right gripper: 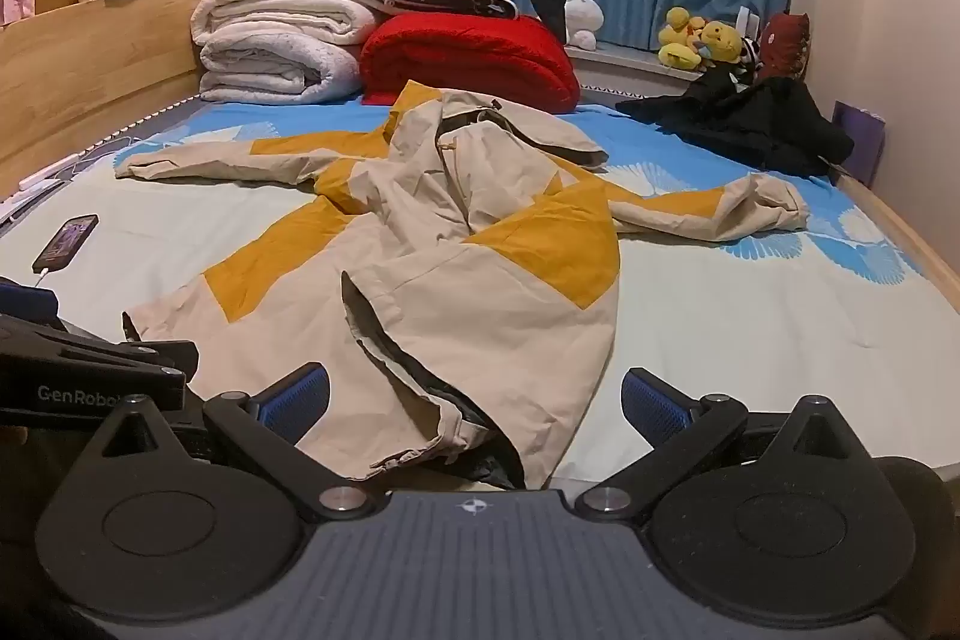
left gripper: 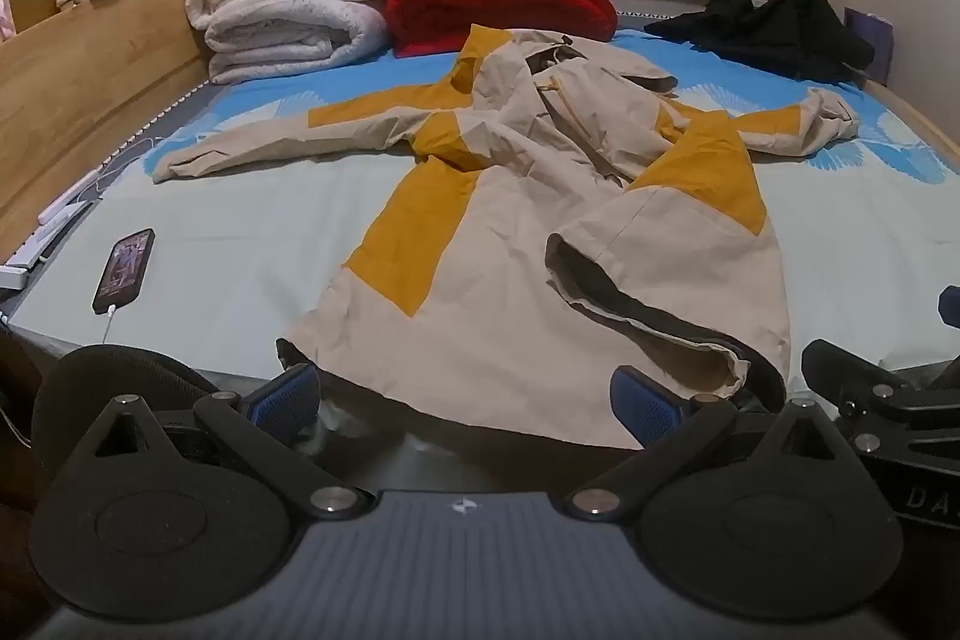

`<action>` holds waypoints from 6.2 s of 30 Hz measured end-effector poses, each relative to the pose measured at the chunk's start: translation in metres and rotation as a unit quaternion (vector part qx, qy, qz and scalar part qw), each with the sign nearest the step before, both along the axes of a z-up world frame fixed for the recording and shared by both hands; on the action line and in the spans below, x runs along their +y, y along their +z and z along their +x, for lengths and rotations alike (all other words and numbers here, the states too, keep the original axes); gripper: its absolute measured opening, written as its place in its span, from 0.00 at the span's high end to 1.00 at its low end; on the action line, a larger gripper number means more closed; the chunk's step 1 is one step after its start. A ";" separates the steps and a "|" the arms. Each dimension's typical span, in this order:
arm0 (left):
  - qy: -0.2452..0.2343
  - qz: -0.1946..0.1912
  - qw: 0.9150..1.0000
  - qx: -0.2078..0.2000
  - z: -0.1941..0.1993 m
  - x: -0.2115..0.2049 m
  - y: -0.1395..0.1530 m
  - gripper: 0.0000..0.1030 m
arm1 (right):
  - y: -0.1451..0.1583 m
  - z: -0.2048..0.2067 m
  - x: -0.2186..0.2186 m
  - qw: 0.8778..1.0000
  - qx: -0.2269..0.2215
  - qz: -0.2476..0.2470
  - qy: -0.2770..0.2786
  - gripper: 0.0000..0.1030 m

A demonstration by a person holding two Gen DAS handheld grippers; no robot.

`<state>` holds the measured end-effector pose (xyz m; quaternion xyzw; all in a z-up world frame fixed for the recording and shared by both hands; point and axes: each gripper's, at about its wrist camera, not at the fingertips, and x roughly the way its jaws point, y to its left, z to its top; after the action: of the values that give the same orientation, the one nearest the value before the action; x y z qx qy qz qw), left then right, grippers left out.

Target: Fold large clothes

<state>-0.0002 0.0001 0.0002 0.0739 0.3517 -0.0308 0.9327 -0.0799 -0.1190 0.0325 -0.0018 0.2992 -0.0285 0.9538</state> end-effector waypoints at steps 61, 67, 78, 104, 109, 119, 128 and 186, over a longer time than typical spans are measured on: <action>-0.004 0.005 1.000 -0.012 -0.005 -0.002 0.005 0.00 | -0.006 0.000 0.007 1.000 0.006 0.000 0.010 0.01; -0.004 0.004 1.000 -0.010 -0.002 0.001 0.008 0.00 | -0.006 0.001 0.008 1.000 0.009 0.001 0.013 0.01; 0.000 0.004 1.000 -0.012 0.002 0.003 0.006 0.00 | -0.005 0.006 0.009 1.000 0.009 0.000 0.020 0.01; -0.013 -0.022 1.000 0.009 0.019 0.009 -0.005 0.00 | -0.012 0.021 0.003 1.000 0.023 0.012 0.016 0.01; 0.016 -0.039 0.999 0.019 0.046 0.026 -0.009 0.00 | -0.017 0.042 -0.022 0.999 0.021 0.045 -0.012 0.01; 0.105 -0.048 0.993 0.020 0.174 0.093 -0.015 0.00 | -0.021 0.147 -0.141 0.989 0.021 0.108 -0.102 0.01; 0.144 -0.125 0.981 0.023 0.362 0.130 -0.039 0.00 | -0.085 0.303 -0.272 0.938 0.076 0.280 -0.187 0.01; 0.084 0.095 0.991 0.044 0.229 0.141 -0.113 0.00 | -0.116 0.277 -0.006 0.991 0.084 -0.102 0.029 0.20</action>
<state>0.2285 0.1408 -0.1127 0.1305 0.3984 0.0779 0.9045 0.1970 -0.1254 -0.0835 -0.1099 0.3740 -0.0305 0.9204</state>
